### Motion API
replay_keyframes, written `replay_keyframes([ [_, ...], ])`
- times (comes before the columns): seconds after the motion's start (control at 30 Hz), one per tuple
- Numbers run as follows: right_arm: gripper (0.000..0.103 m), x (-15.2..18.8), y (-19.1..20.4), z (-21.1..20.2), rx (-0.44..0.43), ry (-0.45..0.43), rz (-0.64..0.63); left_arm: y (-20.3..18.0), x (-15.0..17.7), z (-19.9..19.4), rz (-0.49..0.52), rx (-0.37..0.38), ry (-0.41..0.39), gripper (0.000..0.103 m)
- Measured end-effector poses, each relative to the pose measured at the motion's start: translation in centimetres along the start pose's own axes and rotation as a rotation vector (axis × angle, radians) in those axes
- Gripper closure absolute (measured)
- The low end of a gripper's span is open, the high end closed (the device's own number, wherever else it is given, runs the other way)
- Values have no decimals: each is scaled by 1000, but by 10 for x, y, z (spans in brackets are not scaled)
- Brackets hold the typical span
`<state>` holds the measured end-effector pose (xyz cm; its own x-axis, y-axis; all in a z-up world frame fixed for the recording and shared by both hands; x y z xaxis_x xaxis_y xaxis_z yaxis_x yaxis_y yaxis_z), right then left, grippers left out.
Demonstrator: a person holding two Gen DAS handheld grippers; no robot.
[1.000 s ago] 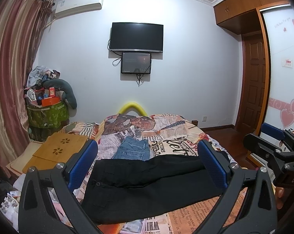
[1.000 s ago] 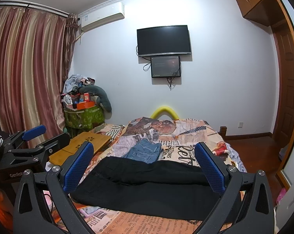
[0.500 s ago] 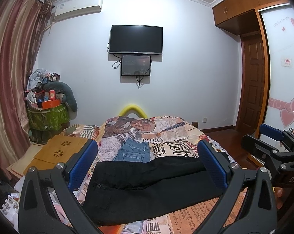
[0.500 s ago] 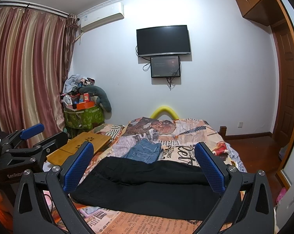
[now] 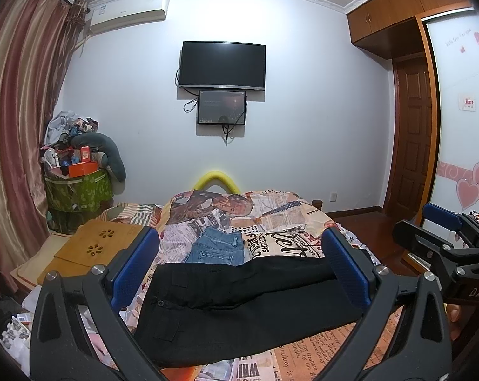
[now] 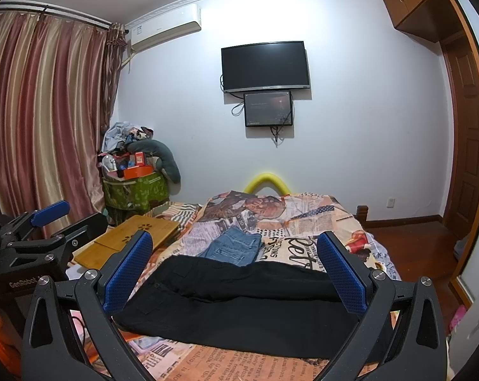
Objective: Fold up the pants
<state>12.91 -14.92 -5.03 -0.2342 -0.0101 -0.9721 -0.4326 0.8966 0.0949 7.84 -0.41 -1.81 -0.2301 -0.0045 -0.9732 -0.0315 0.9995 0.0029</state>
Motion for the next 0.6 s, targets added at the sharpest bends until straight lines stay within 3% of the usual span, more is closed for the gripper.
replay_keyframes([
  [0.6, 0, -1, -3, 0, 8, 1, -2, -1, -1, 2, -2, 2, -2, 0],
])
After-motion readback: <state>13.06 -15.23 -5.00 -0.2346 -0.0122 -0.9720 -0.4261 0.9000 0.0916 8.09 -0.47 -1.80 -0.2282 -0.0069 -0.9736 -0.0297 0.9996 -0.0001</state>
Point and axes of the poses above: each gripper's, at about its wrist camera, not at the fingertips, and z roughly the way its jaws point, y to its left, x to its underside, the point moved 8 cm from there along z, roughly the way its jaws point, and after that the axes turned 2 degrees about z, right-handed, at the moved point
